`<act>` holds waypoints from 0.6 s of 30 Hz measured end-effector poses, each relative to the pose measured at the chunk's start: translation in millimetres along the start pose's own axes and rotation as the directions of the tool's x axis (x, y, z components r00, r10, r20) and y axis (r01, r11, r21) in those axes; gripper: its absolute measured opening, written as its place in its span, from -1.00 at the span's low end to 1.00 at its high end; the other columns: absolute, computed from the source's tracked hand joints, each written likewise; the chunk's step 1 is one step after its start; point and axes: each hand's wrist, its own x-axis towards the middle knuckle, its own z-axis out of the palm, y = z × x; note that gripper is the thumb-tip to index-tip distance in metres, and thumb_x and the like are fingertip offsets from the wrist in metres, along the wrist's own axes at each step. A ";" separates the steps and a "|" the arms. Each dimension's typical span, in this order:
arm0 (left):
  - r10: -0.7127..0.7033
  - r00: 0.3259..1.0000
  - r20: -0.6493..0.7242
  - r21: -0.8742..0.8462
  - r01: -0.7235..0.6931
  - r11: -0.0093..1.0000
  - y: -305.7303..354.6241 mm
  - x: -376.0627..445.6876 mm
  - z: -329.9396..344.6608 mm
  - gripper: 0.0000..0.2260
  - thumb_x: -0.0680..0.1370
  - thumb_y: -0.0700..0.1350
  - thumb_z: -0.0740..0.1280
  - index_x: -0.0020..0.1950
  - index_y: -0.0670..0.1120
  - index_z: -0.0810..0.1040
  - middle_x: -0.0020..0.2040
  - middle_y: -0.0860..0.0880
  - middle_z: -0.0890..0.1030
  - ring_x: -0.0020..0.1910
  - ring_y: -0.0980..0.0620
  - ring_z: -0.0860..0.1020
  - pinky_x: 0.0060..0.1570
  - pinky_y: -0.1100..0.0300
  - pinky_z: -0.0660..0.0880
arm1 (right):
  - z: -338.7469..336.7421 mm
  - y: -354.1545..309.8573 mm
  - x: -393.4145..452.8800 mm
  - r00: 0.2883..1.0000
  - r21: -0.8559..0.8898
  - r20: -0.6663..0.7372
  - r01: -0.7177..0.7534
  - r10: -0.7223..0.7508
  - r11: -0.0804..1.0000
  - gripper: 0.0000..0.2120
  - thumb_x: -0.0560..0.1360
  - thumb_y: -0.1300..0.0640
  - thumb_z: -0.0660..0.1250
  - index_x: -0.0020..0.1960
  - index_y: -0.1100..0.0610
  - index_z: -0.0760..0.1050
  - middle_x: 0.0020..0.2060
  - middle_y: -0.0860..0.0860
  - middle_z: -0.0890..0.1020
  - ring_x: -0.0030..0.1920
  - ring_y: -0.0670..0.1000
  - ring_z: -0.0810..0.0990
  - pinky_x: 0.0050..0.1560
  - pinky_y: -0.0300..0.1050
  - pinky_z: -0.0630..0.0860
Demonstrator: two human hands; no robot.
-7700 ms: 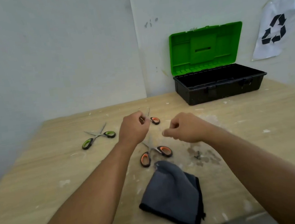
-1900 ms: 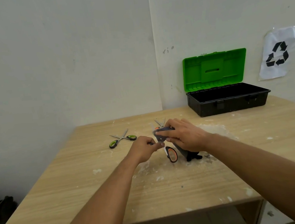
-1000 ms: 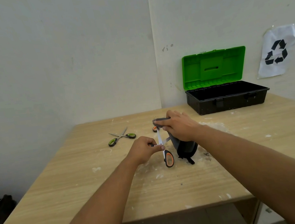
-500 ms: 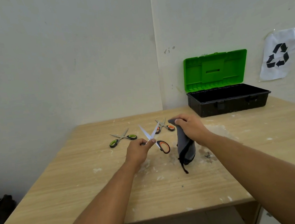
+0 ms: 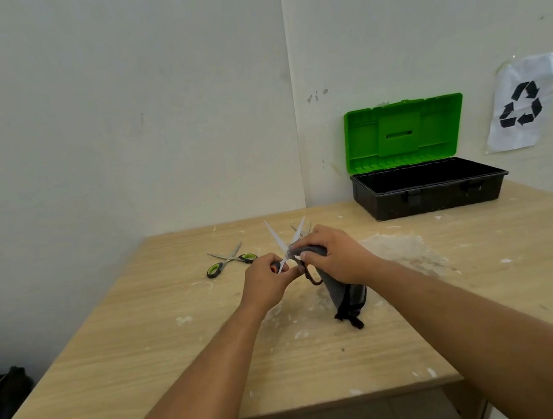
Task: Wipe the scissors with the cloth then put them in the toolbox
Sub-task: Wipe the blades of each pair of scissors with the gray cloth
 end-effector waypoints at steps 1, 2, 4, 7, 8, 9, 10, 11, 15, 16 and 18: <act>0.008 1.000 -0.011 -0.003 -0.008 1.000 0.7 0.0 0.3 -0.62 0.42 0.11 0.55 -0.26 -0.12 0.46 -0.40 0.04 0.35 -0.47 0.14 0.28 -0.43 0.26 0.16 | 1.3 -2.4 1.4 1.000 -0.043 0.019 0.006 -0.005 0.999 -0.76 0.60 0.08 0.30 0.21 -0.06 0.64 -0.08 -0.05 0.50 -0.08 -0.19 0.45 -0.10 -0.39 0.33; 0.010 1.000 -0.023 -0.005 -0.011 1.000 1.4 0.3 0.4 -0.61 0.41 0.11 0.55 -0.25 -0.14 0.47 -0.40 0.04 0.35 -0.48 0.15 0.28 -0.44 0.25 0.16 | 2.0 -4.3 2.3 0.999 -0.071 0.032 0.009 -0.007 0.997 -0.76 0.61 0.08 0.29 0.22 -0.04 0.64 -0.09 -0.04 0.48 -0.10 -0.20 0.42 -0.11 -0.36 0.31; 0.012 0.999 -0.037 0.014 -0.012 1.000 1.4 0.2 -0.4 -0.61 0.41 0.11 0.55 -0.24 -0.15 0.47 -0.39 0.03 0.36 -0.44 0.12 0.27 -0.41 0.21 0.16 | 1.5 -6.9 1.8 0.998 -0.100 0.058 0.012 -0.006 0.995 -0.77 0.60 0.09 0.27 0.15 -0.03 0.67 -0.11 -0.06 0.47 -0.12 -0.20 0.41 -0.09 -0.29 0.33; 0.010 0.999 -0.036 0.042 -0.009 0.999 -1.5 -0.4 -1.6 -0.58 0.41 0.11 0.55 -0.23 -0.19 0.47 -0.38 0.02 0.35 -0.41 0.06 0.27 -0.36 0.15 0.16 | -2.4 -11.5 0.4 0.996 -0.107 0.084 0.015 -0.006 0.994 -0.79 0.57 0.10 0.27 -0.01 -0.04 0.69 -0.11 -0.08 0.50 -0.08 -0.13 0.49 -0.02 -0.13 0.47; 0.006 0.999 -0.032 0.046 -0.005 0.999 -2.6 -0.6 -1.8 -0.56 0.40 0.13 0.55 -0.21 -0.22 0.49 -0.38 0.03 0.36 -0.42 0.07 0.28 -0.37 0.16 0.17 | -3.8 -12.3 0.3 0.998 -0.089 0.058 0.008 -0.003 0.996 -0.79 0.57 0.11 0.27 0.00 -0.04 0.69 -0.10 -0.07 0.51 -0.06 -0.12 0.50 0.00 -0.12 0.48; 0.003 1.000 -0.030 0.049 -0.002 0.999 -3.7 -0.6 -1.7 -0.53 0.39 0.14 0.56 -0.18 -0.25 0.50 -0.38 0.03 0.38 -0.43 0.09 0.29 -0.38 0.17 0.18 | -4.8 -12.8 0.5 1.000 -0.063 0.016 0.000 0.001 0.998 -0.78 0.57 0.12 0.27 0.03 -0.04 0.69 -0.09 -0.07 0.53 -0.04 -0.11 0.52 0.01 -0.14 0.49; 0.002 1.000 -0.029 0.056 -0.001 0.998 -4.1 -0.5 -1.4 -0.52 0.39 0.15 0.56 -0.17 -0.25 0.51 -0.39 0.04 0.39 -0.44 0.11 0.29 -0.39 0.19 0.18 | -5.3 -12.6 0.8 1.000 -0.039 -0.024 -0.004 0.003 0.999 -0.77 0.58 0.12 0.27 0.09 -0.04 0.68 -0.08 -0.07 0.53 -0.03 -0.11 0.52 0.01 -0.19 0.48; 0.005 1.000 -0.029 0.067 -0.003 0.998 -3.7 -0.6 -1.1 -0.53 0.38 0.16 0.56 -0.19 -0.23 0.51 -0.39 0.05 0.39 -0.46 0.14 0.29 -0.41 0.21 0.18 | -5.3 -12.3 0.8 0.999 -0.025 -0.049 -0.005 0.003 1.000 -0.76 0.59 0.12 0.27 0.15 -0.03 0.67 -0.07 -0.07 0.52 -0.02 -0.11 0.52 0.00 -0.22 0.47; 0.047 0.998 -0.036 0.094 -0.043 0.995 1.0 1.1 0.1 -0.61 0.37 0.15 0.57 -0.30 -0.07 0.47 -0.42 0.10 0.39 -0.50 0.17 0.32 -0.46 0.28 0.24 | -0.3 -9.6 0.8 1.000 -0.041 -0.002 -0.018 0.017 0.999 -0.73 0.62 0.10 0.25 0.25 -0.03 0.62 -0.04 -0.04 0.50 0.00 -0.10 0.51 0.01 -0.27 0.43; 0.055 0.998 -0.033 0.106 -0.051 0.993 1.8 1.3 0.4 -0.62 0.37 0.15 0.57 -0.30 -0.05 0.47 -0.43 0.10 0.40 -0.50 0.17 0.32 -0.46 0.29 0.25 | 0.1 -9.0 1.3 1.000 -0.038 0.011 -0.022 0.022 0.999 -0.74 0.61 0.11 0.25 0.22 -0.02 0.63 -0.03 -0.05 0.51 0.01 -0.11 0.51 0.01 -0.29 0.42; 0.055 0.998 -0.033 0.123 -0.050 0.991 1.5 0.8 0.5 -0.62 0.36 0.17 0.57 -0.31 -0.04 0.47 -0.43 0.09 0.41 -0.49 0.16 0.31 -0.46 0.29 0.27 | -1.9 -9.0 3.4 0.999 -0.041 0.033 -0.026 0.027 0.999 -0.76 0.59 0.13 0.25 0.11 -0.01 0.67 -0.02 -0.10 0.54 0.04 -0.12 0.53 0.01 -0.31 0.43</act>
